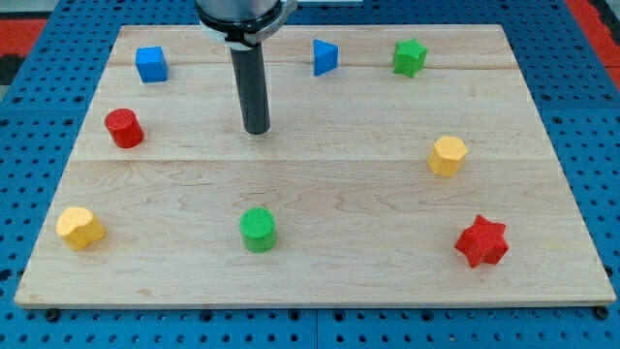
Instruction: Move the blue cube bottom left to the blue triangle
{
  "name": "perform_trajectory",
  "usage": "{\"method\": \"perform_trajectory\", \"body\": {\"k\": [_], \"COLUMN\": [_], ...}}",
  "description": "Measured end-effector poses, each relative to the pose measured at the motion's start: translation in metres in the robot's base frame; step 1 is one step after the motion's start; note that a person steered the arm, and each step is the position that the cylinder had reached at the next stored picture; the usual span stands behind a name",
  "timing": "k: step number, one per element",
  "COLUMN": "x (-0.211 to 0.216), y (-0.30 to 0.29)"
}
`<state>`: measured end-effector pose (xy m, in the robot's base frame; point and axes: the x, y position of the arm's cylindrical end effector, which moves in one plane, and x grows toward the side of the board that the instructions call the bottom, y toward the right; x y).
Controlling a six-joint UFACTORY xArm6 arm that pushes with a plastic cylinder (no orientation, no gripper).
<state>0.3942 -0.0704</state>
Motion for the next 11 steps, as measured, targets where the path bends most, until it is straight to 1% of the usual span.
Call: {"method": "perform_trajectory", "body": {"k": [1, 2, 3, 6, 7, 8, 9, 10, 11], "x": [0.005, 0.03, 0.089, 0.087, 0.086, 0.072, 0.058, 0.025, 0.005], "y": [-0.041, -0.089, -0.109, -0.136, -0.167, -0.231, -0.231, -0.235, -0.234]}}
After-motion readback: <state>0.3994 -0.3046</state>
